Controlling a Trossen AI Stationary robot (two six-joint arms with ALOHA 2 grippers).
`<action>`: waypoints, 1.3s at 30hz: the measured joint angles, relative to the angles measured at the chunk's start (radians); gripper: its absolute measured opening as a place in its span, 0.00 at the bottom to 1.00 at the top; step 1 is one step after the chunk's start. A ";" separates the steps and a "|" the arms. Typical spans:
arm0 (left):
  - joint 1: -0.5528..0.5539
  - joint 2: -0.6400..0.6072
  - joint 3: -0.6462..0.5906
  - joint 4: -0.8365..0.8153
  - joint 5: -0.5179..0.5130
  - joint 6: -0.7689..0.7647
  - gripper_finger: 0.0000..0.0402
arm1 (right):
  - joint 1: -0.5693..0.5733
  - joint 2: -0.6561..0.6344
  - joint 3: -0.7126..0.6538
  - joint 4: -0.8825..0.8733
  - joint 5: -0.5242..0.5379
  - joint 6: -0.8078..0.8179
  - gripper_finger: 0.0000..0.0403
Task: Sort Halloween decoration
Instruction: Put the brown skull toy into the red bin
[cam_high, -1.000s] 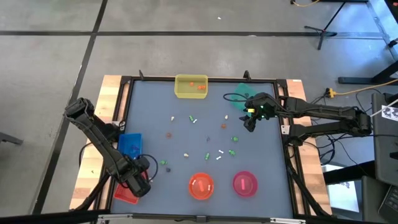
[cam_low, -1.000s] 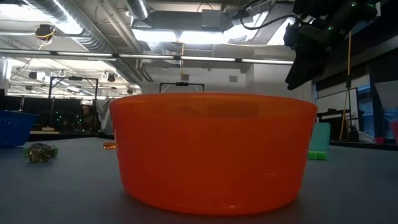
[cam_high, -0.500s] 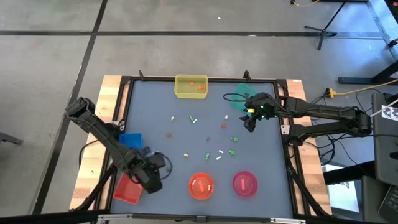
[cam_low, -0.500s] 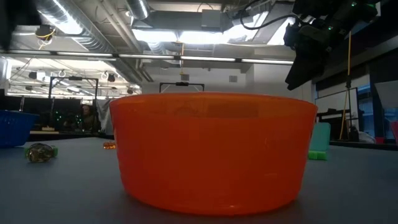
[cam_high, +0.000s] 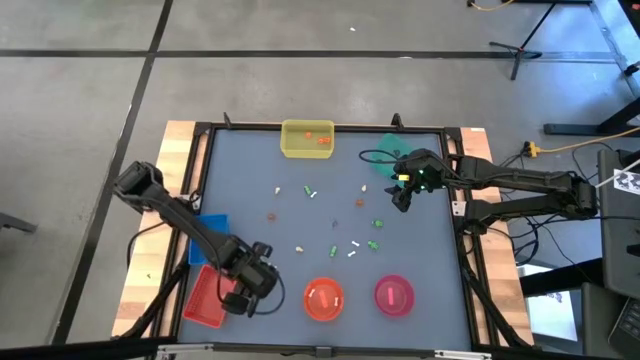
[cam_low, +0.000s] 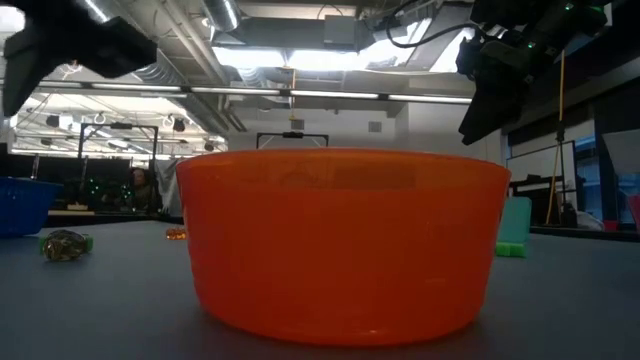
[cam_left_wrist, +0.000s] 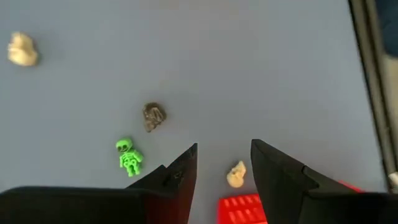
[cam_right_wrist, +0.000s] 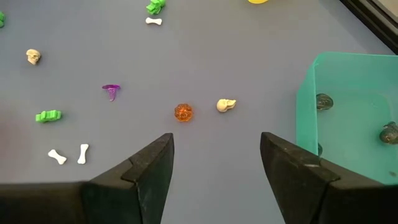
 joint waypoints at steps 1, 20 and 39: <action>-0.004 0.014 0.000 0.000 0.001 0.013 0.33 | 0.000 0.000 0.000 0.000 0.000 0.000 0.59; -0.078 0.180 0.000 -0.071 0.087 0.234 0.33 | 0.000 0.000 0.000 0.000 0.000 0.002 0.59; -0.079 0.212 -0.005 -0.076 0.085 0.226 0.33 | 0.000 0.000 0.000 0.000 0.000 0.003 0.59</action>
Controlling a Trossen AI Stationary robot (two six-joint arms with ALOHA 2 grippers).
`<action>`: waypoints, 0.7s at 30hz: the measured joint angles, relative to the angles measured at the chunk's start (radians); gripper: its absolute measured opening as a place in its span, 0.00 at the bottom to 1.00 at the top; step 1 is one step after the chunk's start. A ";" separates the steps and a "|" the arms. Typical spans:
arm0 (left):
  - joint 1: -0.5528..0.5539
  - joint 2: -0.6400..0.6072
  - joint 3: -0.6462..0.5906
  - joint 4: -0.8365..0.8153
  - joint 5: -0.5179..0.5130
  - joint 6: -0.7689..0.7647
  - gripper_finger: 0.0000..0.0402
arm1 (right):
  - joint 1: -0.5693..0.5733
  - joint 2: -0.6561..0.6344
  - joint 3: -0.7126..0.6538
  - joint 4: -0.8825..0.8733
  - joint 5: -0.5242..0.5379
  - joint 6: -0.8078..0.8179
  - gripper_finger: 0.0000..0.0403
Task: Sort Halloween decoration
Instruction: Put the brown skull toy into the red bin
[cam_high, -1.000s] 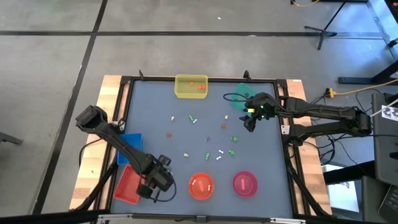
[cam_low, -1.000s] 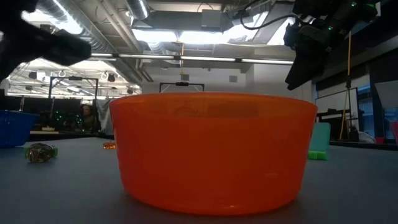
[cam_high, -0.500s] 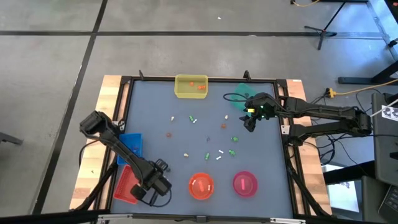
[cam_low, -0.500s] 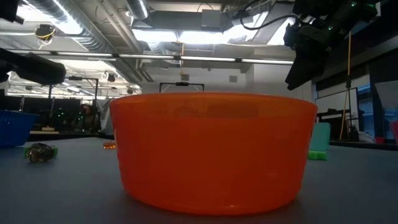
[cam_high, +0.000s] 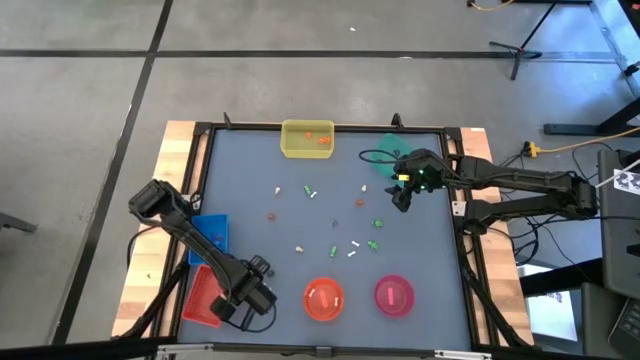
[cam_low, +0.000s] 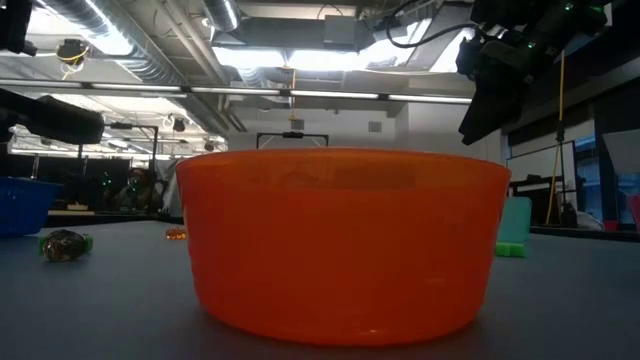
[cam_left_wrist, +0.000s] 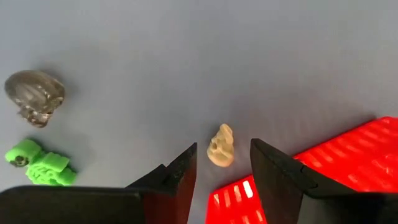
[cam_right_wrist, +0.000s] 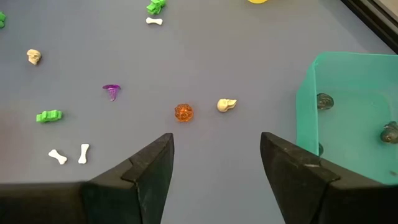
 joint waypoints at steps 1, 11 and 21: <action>0.000 0.005 0.000 0.008 0.002 -0.001 0.33 | 0.000 0.000 0.000 0.000 0.000 0.000 0.59; 0.000 0.057 0.002 0.005 0.002 0.000 0.33 | 0.000 0.000 0.000 0.000 0.000 0.000 0.59; 0.000 0.059 0.000 0.003 -0.005 0.004 0.24 | 0.000 0.000 0.000 0.000 0.000 0.000 0.59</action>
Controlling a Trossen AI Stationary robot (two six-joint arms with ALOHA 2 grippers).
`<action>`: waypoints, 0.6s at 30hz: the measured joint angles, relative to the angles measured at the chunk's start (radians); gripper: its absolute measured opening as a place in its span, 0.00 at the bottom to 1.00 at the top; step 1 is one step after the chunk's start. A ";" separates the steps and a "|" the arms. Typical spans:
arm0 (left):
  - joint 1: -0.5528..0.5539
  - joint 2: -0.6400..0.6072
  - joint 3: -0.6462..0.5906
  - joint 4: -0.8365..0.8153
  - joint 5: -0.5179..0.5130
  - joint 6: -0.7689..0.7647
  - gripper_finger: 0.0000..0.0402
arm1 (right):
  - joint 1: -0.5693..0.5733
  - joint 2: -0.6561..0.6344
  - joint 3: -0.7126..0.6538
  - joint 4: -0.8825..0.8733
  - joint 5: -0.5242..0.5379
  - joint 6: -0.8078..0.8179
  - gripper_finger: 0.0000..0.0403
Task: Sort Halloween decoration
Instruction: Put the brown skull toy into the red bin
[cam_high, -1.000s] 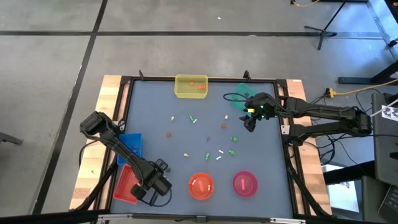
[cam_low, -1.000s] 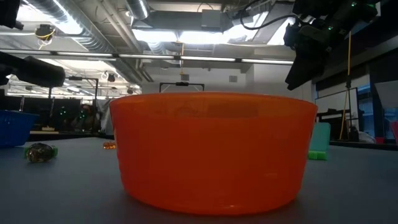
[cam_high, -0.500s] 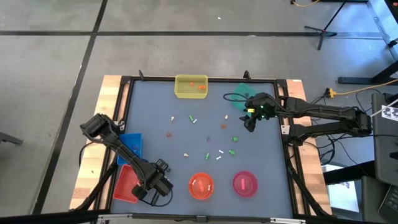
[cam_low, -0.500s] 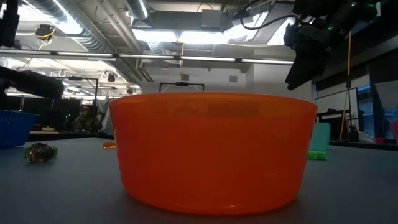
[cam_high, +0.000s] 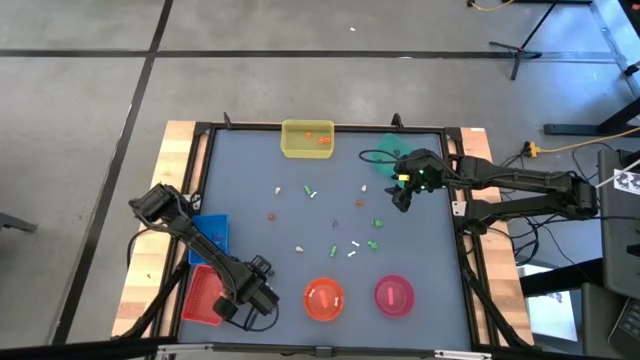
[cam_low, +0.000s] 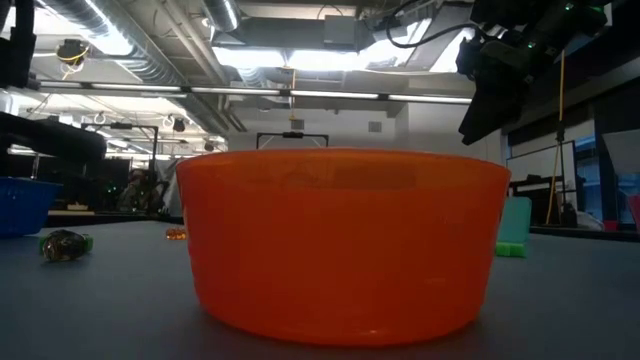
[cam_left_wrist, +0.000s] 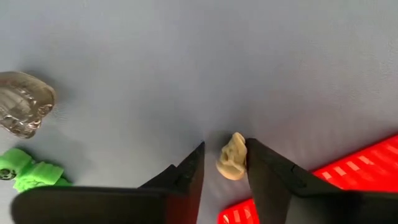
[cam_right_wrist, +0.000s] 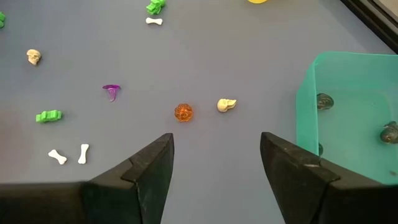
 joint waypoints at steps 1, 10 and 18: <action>0.000 0.000 0.000 0.000 0.000 0.000 0.22 | 0.000 0.000 0.000 0.000 0.000 0.000 0.59; 0.001 0.001 -0.001 -0.001 0.000 0.000 0.13 | 0.000 0.000 0.000 0.000 0.000 0.000 0.59; 0.000 0.002 -0.001 -0.002 0.001 -0.001 0.11 | 0.000 0.000 0.000 0.000 0.000 0.000 0.59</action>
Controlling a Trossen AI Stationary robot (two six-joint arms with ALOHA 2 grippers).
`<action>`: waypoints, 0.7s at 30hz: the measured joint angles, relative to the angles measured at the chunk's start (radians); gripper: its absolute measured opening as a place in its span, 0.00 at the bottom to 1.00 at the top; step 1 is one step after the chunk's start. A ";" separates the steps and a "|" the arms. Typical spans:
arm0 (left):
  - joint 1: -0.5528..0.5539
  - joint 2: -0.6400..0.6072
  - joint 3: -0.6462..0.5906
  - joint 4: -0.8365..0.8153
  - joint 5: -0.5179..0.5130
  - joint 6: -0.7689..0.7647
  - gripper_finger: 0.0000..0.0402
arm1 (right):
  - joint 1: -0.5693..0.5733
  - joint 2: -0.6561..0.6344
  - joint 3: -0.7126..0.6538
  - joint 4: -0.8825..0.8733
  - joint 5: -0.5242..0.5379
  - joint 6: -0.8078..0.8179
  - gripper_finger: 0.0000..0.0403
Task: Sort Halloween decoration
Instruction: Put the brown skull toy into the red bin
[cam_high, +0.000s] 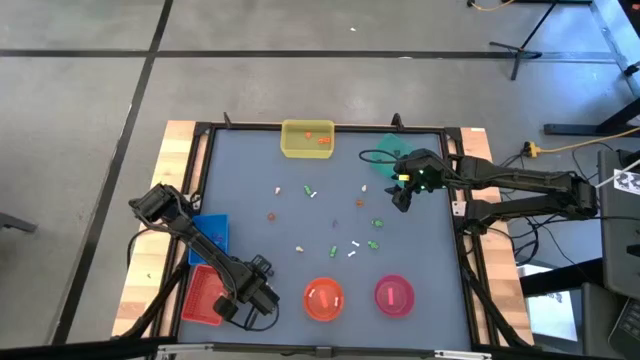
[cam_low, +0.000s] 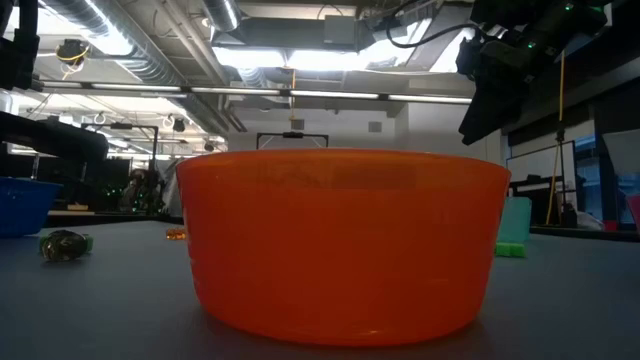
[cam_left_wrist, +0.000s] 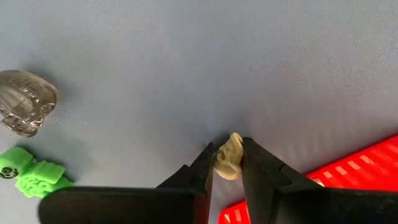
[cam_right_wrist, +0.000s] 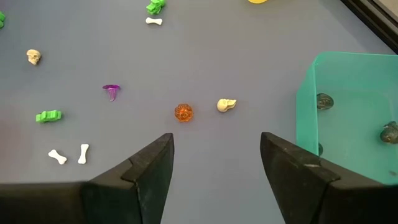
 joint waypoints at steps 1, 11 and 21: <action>0.000 0.000 0.000 0.000 0.000 -0.002 0.11 | 0.000 0.000 0.000 0.000 0.000 0.000 0.59; -0.002 0.001 0.046 -0.041 -0.009 -0.004 0.11 | 0.000 0.000 0.000 0.000 0.000 0.000 0.59; -0.001 -0.002 0.175 -0.178 -0.011 -0.029 0.11 | 0.000 0.000 0.000 0.000 0.000 0.000 0.59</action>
